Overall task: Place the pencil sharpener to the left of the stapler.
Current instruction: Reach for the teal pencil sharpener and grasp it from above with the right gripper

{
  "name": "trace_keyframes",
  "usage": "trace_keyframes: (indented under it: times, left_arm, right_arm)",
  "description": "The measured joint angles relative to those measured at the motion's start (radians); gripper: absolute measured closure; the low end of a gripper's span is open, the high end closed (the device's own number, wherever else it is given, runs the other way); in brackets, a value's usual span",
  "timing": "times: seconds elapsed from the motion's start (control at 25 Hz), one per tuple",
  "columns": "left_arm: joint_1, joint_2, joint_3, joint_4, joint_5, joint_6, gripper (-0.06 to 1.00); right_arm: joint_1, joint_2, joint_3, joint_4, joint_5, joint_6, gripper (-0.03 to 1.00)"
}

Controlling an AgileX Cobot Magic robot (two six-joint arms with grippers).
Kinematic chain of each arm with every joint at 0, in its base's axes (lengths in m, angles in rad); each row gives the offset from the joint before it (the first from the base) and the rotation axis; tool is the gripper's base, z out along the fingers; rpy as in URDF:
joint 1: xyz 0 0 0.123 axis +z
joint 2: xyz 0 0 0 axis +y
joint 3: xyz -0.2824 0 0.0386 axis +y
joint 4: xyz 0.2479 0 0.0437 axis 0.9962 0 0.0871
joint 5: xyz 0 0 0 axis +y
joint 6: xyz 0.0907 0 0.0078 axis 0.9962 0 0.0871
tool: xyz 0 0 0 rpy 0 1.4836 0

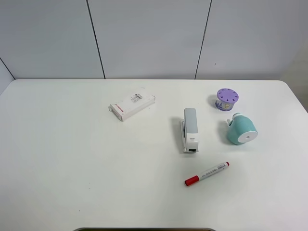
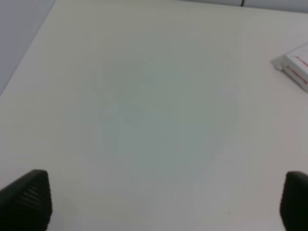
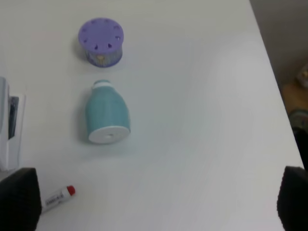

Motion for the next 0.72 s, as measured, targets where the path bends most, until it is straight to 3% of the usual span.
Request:
trace_keyframes:
  times: [0.48, 0.72]
  left_arm:
    - [0.000, 0.000, 0.000, 0.000, 0.000, 0.000, -0.01]
    - [0.000, 0.000, 0.000, 0.000, 0.000, 0.000, -0.01]
  right_arm:
    - [0.000, 0.398, -0.123, 0.011, -0.013, -0.030, -0.01]
    - [0.000, 0.544, -0.145, 0.025, -0.091, -0.040, -0.01]
